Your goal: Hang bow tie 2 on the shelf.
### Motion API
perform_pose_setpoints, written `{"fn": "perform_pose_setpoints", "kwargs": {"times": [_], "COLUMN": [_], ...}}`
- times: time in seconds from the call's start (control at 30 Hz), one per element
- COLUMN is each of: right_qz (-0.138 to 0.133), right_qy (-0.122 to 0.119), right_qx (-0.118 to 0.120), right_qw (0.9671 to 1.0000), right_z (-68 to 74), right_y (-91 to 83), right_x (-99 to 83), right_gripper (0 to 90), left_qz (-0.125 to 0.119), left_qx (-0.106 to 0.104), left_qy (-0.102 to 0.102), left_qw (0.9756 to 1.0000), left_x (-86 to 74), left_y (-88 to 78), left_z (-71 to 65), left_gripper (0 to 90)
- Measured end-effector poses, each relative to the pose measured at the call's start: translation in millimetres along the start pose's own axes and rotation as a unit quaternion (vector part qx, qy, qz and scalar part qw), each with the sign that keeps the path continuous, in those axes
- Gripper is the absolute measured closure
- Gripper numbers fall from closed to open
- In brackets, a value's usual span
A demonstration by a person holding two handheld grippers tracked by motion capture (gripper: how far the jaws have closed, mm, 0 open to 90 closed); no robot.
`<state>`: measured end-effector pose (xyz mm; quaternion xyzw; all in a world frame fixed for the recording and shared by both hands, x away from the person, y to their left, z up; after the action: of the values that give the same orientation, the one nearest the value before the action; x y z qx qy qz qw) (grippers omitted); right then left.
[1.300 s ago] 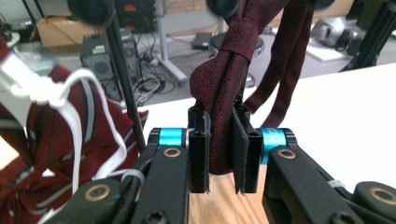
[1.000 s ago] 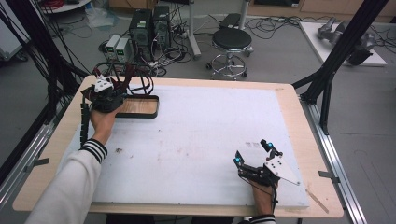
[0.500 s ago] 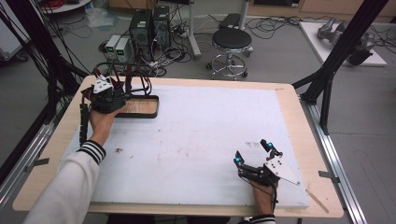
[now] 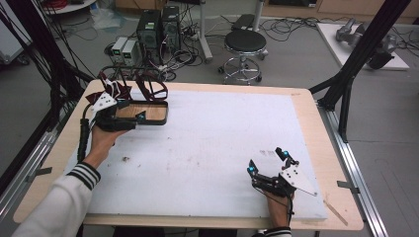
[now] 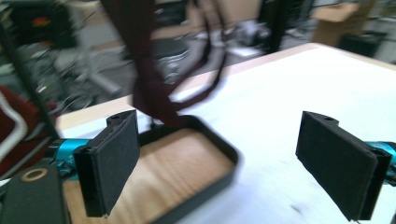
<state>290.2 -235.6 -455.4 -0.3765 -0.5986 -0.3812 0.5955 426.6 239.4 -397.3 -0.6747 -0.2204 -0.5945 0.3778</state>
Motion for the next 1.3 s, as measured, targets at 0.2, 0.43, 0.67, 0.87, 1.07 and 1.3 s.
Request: {"fn": "perform_pose_setpoints", "kwargs": {"times": [0.2,0.43,0.67,0.87,1.07,1.3], "right_qz": [0.000,0.001,0.002,0.002,0.003,0.001], "right_qy": [-0.007,-0.009,-0.007,-0.007,-0.004,-0.002], "right_qx": [0.000,-0.001,-0.002,-0.003,-0.003,-0.004], "right_qw": [1.0000,1.0000,1.0000,1.0000,1.0000,1.0000], "right_z": [0.9,2.0,2.0,2.0,2.1,1.0], "right_y": [-0.2,-0.1,0.0,0.0,-0.2,-0.4], "right_x": [0.1,0.0,0.0,0.0,-0.1,0.0], "right_gripper": [0.6,0.6,0.6,0.6,0.6,0.6], "left_qz": [-0.047,-0.079,-0.095,-0.109,-0.125,-0.139], "left_qx": [-0.020,-0.020,-0.005,0.003,0.005,0.013], "left_qy": [0.042,0.027,0.015,0.016,0.015,-0.001], "left_qw": [0.9978,0.9963,0.9954,0.9940,0.9920,0.9902], "left_x": [-14.1,-42.7,-63.8,-76.5,-84.8,-87.3], "left_y": [-41.8,-74.0,-99.5,-111.0,-109.9,-112.4], "left_z": [-25.2,-31.6,-31.3,-35.0,-42.8,-39.8], "left_gripper": [14.1,14.1,14.1,14.1,14.2,14.3]}}
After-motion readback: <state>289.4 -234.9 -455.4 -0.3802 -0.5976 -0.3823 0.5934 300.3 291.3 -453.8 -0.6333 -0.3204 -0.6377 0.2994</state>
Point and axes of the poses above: each handheld gripper's, and its own axes: y roughly forward along the jaws, x roughly out of its top, z roughly to its left, the point moved 4 cm from there along y, roughly forward along the jaws, and after that the axes turned 1 degree about z, right-handed, at the moved point
